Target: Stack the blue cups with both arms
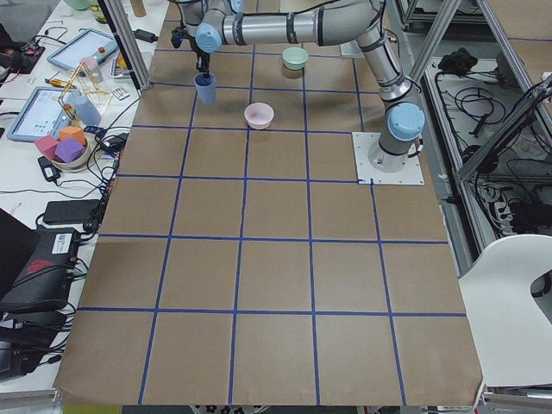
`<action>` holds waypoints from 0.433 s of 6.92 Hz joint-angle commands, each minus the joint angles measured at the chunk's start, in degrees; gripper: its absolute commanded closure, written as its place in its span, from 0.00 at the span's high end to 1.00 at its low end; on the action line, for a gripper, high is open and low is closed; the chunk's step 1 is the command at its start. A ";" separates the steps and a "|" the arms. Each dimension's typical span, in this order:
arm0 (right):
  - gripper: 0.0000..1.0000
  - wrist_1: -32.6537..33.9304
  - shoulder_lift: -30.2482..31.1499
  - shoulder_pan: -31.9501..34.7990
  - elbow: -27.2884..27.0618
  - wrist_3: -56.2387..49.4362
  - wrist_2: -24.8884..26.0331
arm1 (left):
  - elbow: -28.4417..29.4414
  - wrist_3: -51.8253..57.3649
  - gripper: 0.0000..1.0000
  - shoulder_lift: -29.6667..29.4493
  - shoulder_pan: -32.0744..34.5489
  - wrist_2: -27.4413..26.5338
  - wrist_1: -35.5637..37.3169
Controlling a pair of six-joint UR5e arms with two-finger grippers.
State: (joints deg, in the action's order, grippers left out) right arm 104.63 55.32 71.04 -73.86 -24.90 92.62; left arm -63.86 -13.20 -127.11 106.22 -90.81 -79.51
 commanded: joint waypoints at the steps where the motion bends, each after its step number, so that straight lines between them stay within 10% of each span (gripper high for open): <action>1: 1.00 -0.22 -0.39 -0.02 -0.32 0.20 -0.07 | -2.84 -10.31 0.00 -0.86 5.30 0.19 -0.21; 3: 0.91 -0.13 -1.62 -0.02 -0.32 0.11 -0.34 | -6.35 -11.15 0.00 1.07 6.37 3.34 -0.20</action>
State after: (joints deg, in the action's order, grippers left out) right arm 104.48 54.36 71.02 -74.15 -24.77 92.40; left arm -68.14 -23.30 -126.87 111.91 -89.33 -79.79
